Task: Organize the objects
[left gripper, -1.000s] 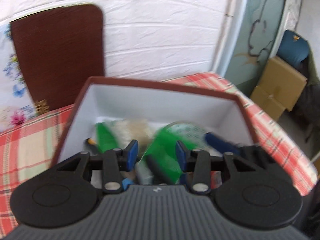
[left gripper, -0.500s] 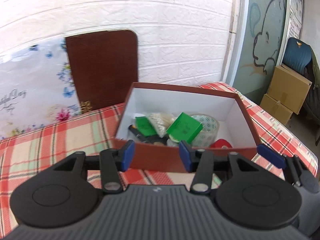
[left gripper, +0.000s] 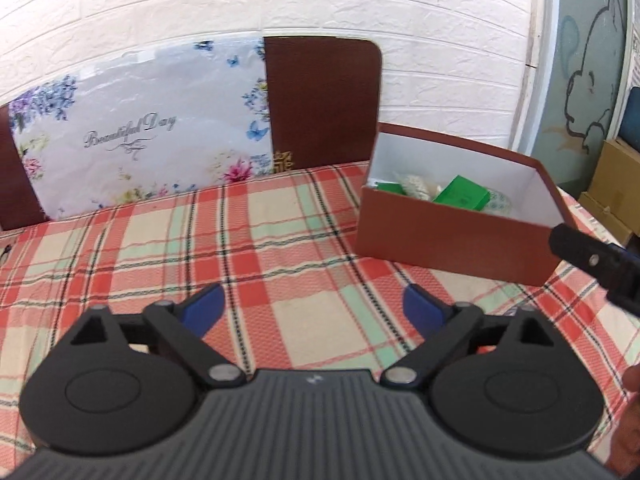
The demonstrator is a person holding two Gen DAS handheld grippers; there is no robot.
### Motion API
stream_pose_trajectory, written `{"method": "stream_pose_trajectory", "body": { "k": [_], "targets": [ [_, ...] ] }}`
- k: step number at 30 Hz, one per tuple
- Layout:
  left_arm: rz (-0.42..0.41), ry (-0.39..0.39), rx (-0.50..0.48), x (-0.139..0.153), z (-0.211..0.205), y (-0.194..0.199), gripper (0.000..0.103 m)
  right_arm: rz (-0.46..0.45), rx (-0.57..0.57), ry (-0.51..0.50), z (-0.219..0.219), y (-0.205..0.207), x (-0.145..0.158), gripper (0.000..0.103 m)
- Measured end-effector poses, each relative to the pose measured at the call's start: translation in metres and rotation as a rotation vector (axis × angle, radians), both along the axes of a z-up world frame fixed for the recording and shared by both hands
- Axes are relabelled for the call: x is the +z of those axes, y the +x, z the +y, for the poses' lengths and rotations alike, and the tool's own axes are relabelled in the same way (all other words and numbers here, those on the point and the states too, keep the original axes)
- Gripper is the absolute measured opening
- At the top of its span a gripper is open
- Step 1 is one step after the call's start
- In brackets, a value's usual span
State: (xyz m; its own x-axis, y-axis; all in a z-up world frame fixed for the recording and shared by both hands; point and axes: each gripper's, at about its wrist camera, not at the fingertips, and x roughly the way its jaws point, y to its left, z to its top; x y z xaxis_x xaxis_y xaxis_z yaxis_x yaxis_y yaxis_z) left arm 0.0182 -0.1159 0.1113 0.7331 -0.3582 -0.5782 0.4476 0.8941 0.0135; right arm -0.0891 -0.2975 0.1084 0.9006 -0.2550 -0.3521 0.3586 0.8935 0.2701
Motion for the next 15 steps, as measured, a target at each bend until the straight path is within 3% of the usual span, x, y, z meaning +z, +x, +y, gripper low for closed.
{"method": "stream_pose_trajectory", "body": {
  "k": [4, 15],
  "targets": [
    [-0.001, 0.003, 0.013, -0.002, 0.009, -0.005, 0.103, 0.044, -0.003, 0.024, 0.012, -0.004, 0.004, 0.103],
    [-0.023, 0.045, 0.039, -0.010, 0.003, -0.022, 0.103, 0.016, -0.034, 0.016, 0.017, -0.026, 0.013, 0.103]
  ]
}}
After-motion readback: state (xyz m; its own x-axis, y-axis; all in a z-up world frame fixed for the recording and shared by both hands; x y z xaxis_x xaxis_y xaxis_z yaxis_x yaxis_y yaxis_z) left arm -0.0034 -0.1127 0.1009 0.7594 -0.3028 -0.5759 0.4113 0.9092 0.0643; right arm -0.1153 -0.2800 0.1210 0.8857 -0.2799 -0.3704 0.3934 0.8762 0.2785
